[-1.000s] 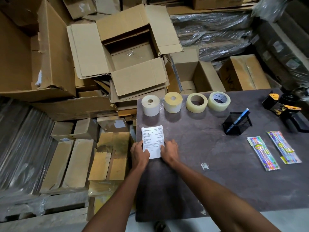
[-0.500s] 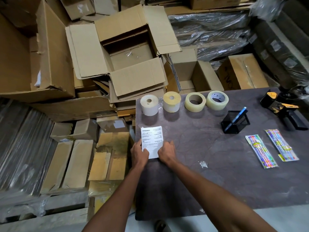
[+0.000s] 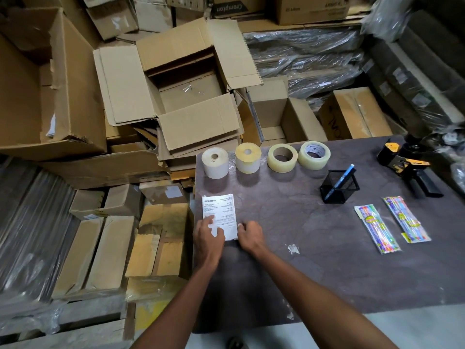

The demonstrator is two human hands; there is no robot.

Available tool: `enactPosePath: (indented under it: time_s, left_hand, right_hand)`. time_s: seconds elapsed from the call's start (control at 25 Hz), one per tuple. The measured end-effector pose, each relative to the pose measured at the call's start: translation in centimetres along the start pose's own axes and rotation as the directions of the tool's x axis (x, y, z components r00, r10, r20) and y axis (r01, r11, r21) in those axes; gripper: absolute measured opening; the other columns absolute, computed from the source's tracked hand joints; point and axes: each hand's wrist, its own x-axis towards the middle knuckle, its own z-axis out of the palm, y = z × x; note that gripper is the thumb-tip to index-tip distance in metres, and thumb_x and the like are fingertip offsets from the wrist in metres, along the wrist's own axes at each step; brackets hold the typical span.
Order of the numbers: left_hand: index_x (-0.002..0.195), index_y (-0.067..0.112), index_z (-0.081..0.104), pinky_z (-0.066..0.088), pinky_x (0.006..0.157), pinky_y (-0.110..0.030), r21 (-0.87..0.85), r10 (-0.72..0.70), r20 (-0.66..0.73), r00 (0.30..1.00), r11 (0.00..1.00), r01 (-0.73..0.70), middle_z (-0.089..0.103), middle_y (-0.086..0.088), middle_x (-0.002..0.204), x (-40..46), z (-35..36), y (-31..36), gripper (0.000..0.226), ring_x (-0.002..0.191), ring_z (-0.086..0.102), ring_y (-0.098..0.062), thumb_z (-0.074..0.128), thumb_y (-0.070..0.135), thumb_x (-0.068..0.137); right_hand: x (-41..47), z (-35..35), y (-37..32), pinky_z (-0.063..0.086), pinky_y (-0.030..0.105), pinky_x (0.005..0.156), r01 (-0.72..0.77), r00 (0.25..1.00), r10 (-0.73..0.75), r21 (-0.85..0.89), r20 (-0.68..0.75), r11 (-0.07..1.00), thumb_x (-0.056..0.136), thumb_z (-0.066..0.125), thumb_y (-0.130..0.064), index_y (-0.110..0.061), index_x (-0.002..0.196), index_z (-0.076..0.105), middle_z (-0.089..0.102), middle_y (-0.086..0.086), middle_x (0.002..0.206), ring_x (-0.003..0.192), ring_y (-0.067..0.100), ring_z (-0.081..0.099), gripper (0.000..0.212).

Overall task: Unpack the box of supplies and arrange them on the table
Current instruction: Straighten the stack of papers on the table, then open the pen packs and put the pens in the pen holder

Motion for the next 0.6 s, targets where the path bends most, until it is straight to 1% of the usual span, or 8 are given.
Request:
enactPosePath:
  time_s: [0.12, 0.16, 0.24, 0.28, 0.32, 0.44, 0.48, 0.6]
  left_hand:
    - [0.106, 0.018, 0.072, 0.054, 0.079, -0.030, -0.098, -0.021, 0.024, 0.999, 0.995, 0.024, 0.071, 0.000, 0.098, -2.8, 1.8, 2.5, 0.023, 0.087, 0.067, -0.020, 0.065, 0.011, 0.085]
    - [0.106, 0.019, 0.073, 0.052, 0.079, -0.027, -0.116, -0.040, 0.055, 0.998, 0.992, 0.046, 0.073, 0.000, 0.097, -3.5, 2.4, 3.1, 0.021, 0.087, 0.068, -0.019, 0.064, 0.012, 0.087]
    - [0.104, 0.020, 0.074, 0.052, 0.081, -0.025, -0.144, -0.030, 0.129, 0.991, 0.988, 0.048, 0.074, 0.003, 0.098, -4.4, 3.7, 3.8, 0.020, 0.090, 0.069, -0.016, 0.063, 0.013, 0.089]
    - [0.103, 0.023, 0.074, 0.053, 0.082, -0.023, -0.158, -0.012, 0.174, 0.985, 0.987, 0.040, 0.074, 0.005, 0.097, -4.9, 4.4, 4.2, 0.019, 0.091, 0.069, -0.013, 0.063, 0.013, 0.089]
    - [0.101, 0.025, 0.074, 0.053, 0.081, -0.020, -0.166, 0.004, 0.220, 0.975, 0.985, 0.033, 0.074, 0.007, 0.095, -5.3, 5.1, 4.6, 0.019, 0.090, 0.069, -0.010, 0.064, 0.013, 0.089]
    - [0.100, 0.022, 0.075, 0.049, 0.073, -0.013, -0.188, 0.073, 0.320, 0.945, 0.982, -0.012, 0.073, 0.008, 0.090, -7.1, 7.2, 6.7, 0.017, 0.079, 0.066, -0.002, 0.068, 0.010, 0.089]
    - [0.101, 0.018, 0.075, 0.047, 0.070, -0.011, -0.191, 0.094, 0.349, 0.932, 0.981, -0.027, 0.073, 0.006, 0.088, -7.8, 8.4, 7.6, 0.017, 0.074, 0.063, 0.003, 0.068, 0.009, 0.089]
    - [0.100, 0.016, 0.075, 0.046, 0.062, -0.009, -0.170, 0.123, 0.396, 0.910, 0.984, -0.059, 0.071, 0.005, 0.079, -10.4, 11.3, 9.6, 0.016, 0.060, 0.060, 0.005, 0.068, 0.008, 0.089]
  right_hand:
    - [-1.0, -1.8, 2.1, 0.044, 0.035, 0.086, 0.027, 0.999, -0.026, 0.029, -0.040, 0.999, 0.101, 0.047, -0.020, -0.019, 0.066, 0.046, 0.069, 0.023, 0.102, 0.102, 0.035, 0.062, 0.035]
    - [-1.3, -2.5, 2.8, 0.046, 0.035, 0.089, 0.034, 0.998, -0.031, 0.055, -0.061, 0.998, 0.101, 0.048, -0.018, -0.020, 0.066, 0.051, 0.071, 0.021, 0.103, 0.102, 0.033, 0.063, 0.035]
    - [-1.6, -3.8, 4.6, 0.047, 0.034, 0.098, 0.029, 0.996, -0.017, 0.131, -0.091, 0.991, 0.100, 0.050, -0.015, -0.018, 0.094, 0.071, 0.072, 0.013, 0.113, 0.110, 0.029, 0.063, 0.022]
    - [-2.0, -4.8, 5.4, 0.047, 0.034, 0.101, 0.015, 0.995, 0.001, 0.165, -0.096, 0.986, 0.099, 0.050, -0.014, -0.015, 0.110, 0.071, 0.071, 0.011, 0.116, 0.112, 0.027, 0.064, 0.024]
    - [-2.2, -5.7, 6.5, 0.049, 0.038, 0.101, 0.010, 0.995, 0.008, 0.190, -0.095, 0.982, 0.098, 0.051, -0.016, -0.015, 0.117, 0.069, 0.071, 0.010, 0.116, 0.110, 0.028, 0.065, 0.026]
    - [-2.5, -9.3, 10.3, 0.055, 0.047, 0.090, 0.030, 0.987, 0.008, 0.236, -0.159, 0.971, 0.094, 0.053, -0.032, -0.024, 0.110, 0.069, 0.074, 0.010, 0.103, 0.099, 0.031, 0.069, 0.024]
    - [-2.9, -11.3, 11.3, 0.055, 0.045, 0.090, 0.032, 0.982, 0.015, 0.244, -0.190, 0.969, 0.095, 0.055, -0.033, -0.025, 0.108, 0.070, 0.074, 0.009, 0.102, 0.098, 0.029, 0.069, 0.021]
    - [-4.3, -16.8, 14.8, 0.052, 0.029, 0.084, 0.030, 0.962, 0.046, 0.269, -0.271, 0.963, 0.096, 0.060, -0.015, -0.019, 0.107, 0.072, 0.074, 0.003, 0.096, 0.093, 0.020, 0.068, 0.017]
